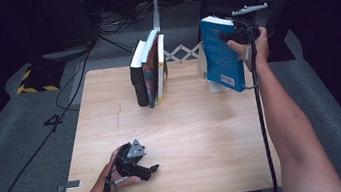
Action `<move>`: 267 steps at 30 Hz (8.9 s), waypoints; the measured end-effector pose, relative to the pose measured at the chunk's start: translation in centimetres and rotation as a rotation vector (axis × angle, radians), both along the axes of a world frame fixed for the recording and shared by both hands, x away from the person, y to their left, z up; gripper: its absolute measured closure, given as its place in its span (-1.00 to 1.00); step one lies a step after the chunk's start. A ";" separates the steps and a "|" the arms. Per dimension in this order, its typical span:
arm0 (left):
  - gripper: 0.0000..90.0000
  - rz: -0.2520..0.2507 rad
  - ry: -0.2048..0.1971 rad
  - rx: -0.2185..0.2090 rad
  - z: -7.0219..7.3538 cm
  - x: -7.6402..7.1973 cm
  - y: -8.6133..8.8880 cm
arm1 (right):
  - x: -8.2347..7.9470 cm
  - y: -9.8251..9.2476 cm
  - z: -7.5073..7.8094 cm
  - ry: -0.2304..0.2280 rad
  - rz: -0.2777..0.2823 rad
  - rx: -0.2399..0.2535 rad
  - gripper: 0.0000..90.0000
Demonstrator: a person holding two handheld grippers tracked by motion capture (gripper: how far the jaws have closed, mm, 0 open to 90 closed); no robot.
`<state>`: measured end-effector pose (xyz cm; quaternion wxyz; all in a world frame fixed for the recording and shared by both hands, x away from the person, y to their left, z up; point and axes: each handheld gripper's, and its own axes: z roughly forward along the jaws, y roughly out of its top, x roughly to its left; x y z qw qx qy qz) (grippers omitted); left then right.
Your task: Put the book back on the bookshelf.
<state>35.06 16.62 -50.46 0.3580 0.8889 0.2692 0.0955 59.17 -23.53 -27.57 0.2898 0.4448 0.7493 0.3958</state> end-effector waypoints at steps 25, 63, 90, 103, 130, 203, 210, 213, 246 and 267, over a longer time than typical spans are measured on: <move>-0.69 -0.003 0.000 0.001 0.0 0.0 0.0 | 2.5 1.5 -2.6 -0.069 -0.084 0.075 0.36; -0.69 -0.003 -0.001 0.000 0.0 0.0 0.0 | -1.3 1.8 -6.0 -0.128 -0.016 0.063 0.33; -0.69 -0.002 -0.002 0.000 0.0 0.0 0.0 | -2.9 2.2 -6.5 -0.062 0.049 -0.022 0.19; -0.69 -0.002 -0.001 0.000 0.0 0.0 0.0 | -2.8 2.2 -6.6 -0.024 0.057 -0.041 0.06; -0.69 -0.002 -0.001 0.000 0.0 0.0 0.0 | -3.5 1.4 -5.9 0.060 0.065 -0.087 -0.20; -0.69 -0.003 -0.002 0.001 0.0 0.0 0.0 | -5.9 -1.6 -4.3 0.052 0.088 -0.115 -0.24; -0.69 -0.003 -0.002 0.001 0.0 0.0 0.0 | -6.0 -2.1 -4.5 0.048 0.079 -0.115 -0.18; -0.69 -0.003 -0.001 0.001 0.0 0.0 0.0 | -5.9 -2.4 -4.5 0.047 0.073 -0.117 -0.16; -0.69 -0.003 -0.002 0.002 0.0 0.0 0.0 | -6.1 -5.0 -4.9 0.060 0.044 -0.091 -0.19; -0.69 -0.003 -0.002 0.002 0.0 0.0 0.0 | -9.4 -6.8 -6.0 0.073 0.096 -0.127 -0.22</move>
